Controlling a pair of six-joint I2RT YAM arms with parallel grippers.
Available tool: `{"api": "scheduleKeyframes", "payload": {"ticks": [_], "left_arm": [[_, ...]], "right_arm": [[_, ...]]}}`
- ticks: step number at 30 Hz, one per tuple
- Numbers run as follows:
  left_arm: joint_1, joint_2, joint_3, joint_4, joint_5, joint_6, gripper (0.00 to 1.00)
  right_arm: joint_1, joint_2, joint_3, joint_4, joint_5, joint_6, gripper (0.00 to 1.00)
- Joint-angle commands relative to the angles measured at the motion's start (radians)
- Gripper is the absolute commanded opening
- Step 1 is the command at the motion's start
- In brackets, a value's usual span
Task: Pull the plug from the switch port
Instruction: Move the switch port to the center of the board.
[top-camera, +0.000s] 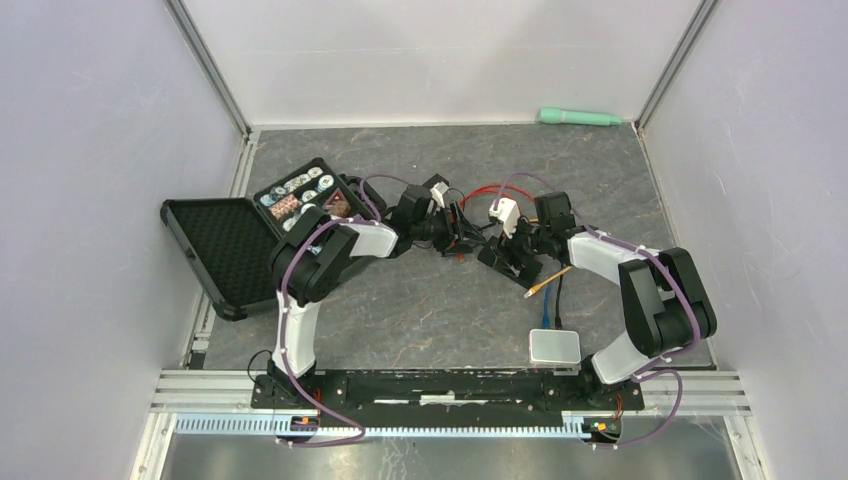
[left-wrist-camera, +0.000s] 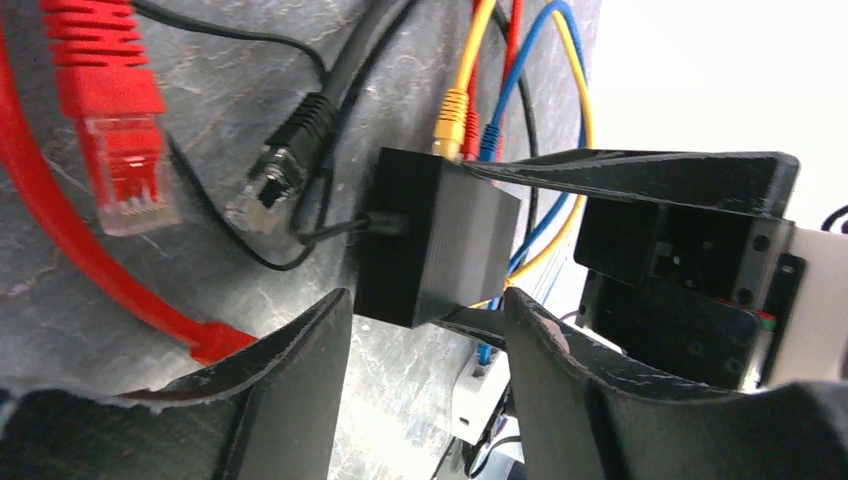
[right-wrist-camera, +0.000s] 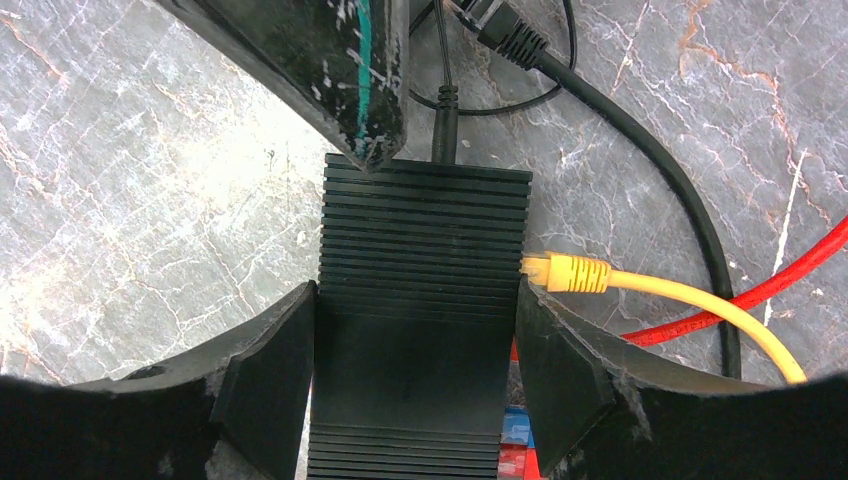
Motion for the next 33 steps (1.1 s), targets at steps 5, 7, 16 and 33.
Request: {"api": "scheduleKeyframes", "payload": {"ticks": [5, 7, 16, 33], "left_arm": [[0.002, 0.073, 0.043, 0.079, 0.016, -0.072, 0.59], [0.002, 0.080, 0.040, 0.087, 0.016, -0.078, 0.57], [0.002, 0.092, 0.048, 0.117, 0.024, -0.086, 0.51], [0.000, 0.156, 0.074, 0.180, 0.057, -0.147, 0.38]], "right_arm": [[-0.015, 0.003, 0.004, 0.018, -0.046, 0.025, 0.43], [-0.017, 0.001, 0.000, 0.021, -0.051, 0.025, 0.43], [-0.032, 0.001, -0.006, 0.024, -0.055, 0.023, 0.42], [-0.050, 0.023, -0.003, 0.013, -0.061, 0.023, 0.42]]}}
